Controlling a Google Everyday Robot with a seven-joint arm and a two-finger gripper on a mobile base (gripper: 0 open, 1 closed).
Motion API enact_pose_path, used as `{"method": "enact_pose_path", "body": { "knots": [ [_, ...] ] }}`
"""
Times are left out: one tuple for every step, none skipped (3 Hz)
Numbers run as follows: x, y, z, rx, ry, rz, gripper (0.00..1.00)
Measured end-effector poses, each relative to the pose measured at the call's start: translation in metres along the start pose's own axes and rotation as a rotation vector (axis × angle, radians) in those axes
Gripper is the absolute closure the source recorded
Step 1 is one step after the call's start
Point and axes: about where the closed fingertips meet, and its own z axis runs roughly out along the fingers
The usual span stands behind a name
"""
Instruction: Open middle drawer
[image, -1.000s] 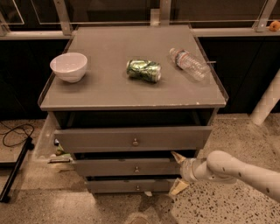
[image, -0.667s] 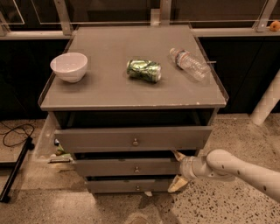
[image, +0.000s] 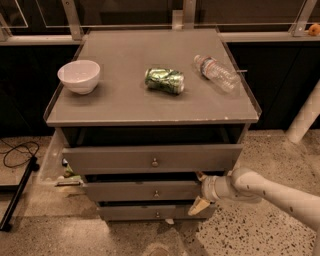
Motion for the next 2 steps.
{"method": "enact_pose_path", "body": {
  "knots": [
    [0.01,0.0018,0.0075,0.002,0.027,0.005,0.0],
    [0.0075,0.0007,0.0049,0.002,0.027,0.005,0.19]
  ]
}}
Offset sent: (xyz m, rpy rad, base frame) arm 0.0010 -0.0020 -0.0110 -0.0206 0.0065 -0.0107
